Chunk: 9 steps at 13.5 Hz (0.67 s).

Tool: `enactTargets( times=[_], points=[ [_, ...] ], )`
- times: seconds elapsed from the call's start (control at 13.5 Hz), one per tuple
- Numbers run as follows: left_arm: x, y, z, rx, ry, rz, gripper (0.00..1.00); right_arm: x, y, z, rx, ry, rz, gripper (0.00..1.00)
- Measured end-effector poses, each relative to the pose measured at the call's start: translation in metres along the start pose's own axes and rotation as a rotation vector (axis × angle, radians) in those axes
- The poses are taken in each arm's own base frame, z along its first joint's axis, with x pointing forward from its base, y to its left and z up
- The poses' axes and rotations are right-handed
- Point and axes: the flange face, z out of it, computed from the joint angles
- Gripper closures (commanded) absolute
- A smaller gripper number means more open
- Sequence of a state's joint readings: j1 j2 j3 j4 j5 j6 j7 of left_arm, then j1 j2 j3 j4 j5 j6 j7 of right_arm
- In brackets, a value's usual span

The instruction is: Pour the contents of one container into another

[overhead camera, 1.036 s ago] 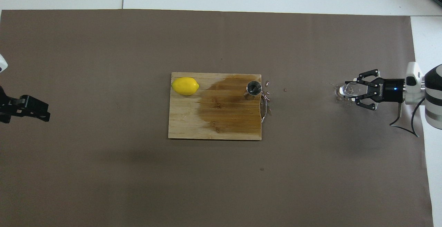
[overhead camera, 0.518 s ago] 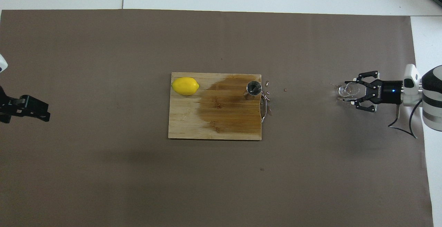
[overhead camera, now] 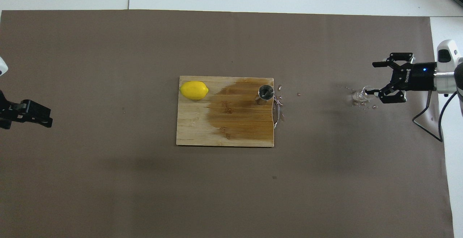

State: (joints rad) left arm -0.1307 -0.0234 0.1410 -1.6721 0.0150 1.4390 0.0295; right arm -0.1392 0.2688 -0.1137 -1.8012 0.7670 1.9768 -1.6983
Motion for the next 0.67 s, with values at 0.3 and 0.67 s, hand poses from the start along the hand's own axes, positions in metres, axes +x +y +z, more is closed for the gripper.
enactTargets(
  times=[0.3,0.67],
  points=[
    [0.000,0.000,0.000,0.000,0.000,0.000,0.00,0.065,-0.014,-0.017,-0.074,-0.124,0.248,0.00],
    [0.000,0.000,0.000,0.000,0.000,0.000,0.00,0.108,-0.019,-0.005,-0.330,-0.345,0.574,0.00]
  ],
)
